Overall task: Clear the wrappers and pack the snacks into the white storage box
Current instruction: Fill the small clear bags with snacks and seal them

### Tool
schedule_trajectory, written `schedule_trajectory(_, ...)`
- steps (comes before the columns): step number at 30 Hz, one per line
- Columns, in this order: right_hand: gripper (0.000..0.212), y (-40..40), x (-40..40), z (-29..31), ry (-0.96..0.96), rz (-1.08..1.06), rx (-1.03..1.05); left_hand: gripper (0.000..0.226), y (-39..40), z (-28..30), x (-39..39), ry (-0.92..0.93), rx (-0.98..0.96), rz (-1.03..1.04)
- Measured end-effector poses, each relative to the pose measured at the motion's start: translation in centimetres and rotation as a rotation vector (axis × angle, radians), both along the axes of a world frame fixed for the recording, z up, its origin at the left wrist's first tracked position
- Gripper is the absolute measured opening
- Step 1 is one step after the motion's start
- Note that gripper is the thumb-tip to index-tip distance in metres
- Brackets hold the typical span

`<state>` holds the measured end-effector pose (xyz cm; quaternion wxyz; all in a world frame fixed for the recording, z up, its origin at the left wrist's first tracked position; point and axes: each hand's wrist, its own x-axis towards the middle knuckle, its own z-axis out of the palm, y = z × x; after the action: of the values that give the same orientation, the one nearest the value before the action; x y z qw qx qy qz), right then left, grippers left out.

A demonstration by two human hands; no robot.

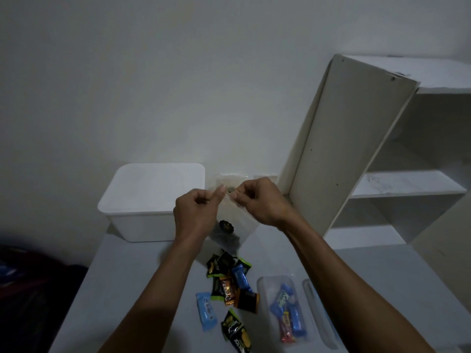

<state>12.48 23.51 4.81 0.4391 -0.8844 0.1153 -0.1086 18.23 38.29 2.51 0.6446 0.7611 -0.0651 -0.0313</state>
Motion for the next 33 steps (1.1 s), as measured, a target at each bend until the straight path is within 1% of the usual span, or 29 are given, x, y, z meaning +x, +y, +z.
schedule_trajectory(2, 0.025, 0.6, 0.2, -0.5, -0.021, 0.001, -0.018, 0.032, -0.2, 0.1, -0.5, 0.05, 0.031, 0.002)
schedule_trajectory(5, 0.022, 1.0, 0.5, -0.9, -0.026, -0.002, -0.002, 0.025, -0.3, 0.2, -0.6, 0.102, -0.02, 0.016)
schedule_trajectory(9, 0.025, 1.1, 0.9, -1.4, -0.022, -0.031, 0.082, 0.022, -0.4, 0.5, -0.4, 0.131, -0.042, 0.029)
schedule_trajectory(13, 0.017, 1.0, 0.6, -1.9, 0.0, -0.057, 0.169, 0.018, -0.6, 0.8, -0.1, 0.17, -0.07, 0.031)
schedule_trajectory(18, 0.018, 1.2, -0.1, -3.0, 0.041, -0.05, 0.203, 0.018, -0.3, 1.0, 0.2, 0.209, -0.061, 0.056)
schedule_trajectory(20, 0.018, 1.6, 0.1, -3.4, -0.004, -0.085, 0.2, 0.019, -0.3, 1.0, 0.1, 0.208, -0.045, 0.062)
schedule_trajectory(24, 0.019, 2.1, 0.9, -3.8, -0.05, -0.107, 0.12, 0.016, -0.6, 0.9, -0.5, 0.249, 0.01, 0.036)
schedule_trajectory(26, 0.019, 2.1, 1.0, -3.9, -0.035, -0.109, 0.129, 0.018, -0.7, 0.6, -0.6, 0.28, -0.001, 0.04)
schedule_trajectory(28, 0.02, 2.2, 0.8, -4.0, -0.003, -0.117, 0.175, 0.018, -0.8, 0.5, -0.6, 0.313, -0.021, 0.044)
schedule_trajectory(31, 0.021, 2.0, -0.1, -4.1, 0.071, -0.102, 0.269, 0.024, -0.8, 0.5, -0.5, 0.367, -0.057, 0.056)
schedule_trajectory(33, 0.021, 2.0, -0.5, -4.2, 0.082, -0.106, 0.284, 0.026, -0.7, 0.3, -0.5, 0.38, -0.059, 0.054)
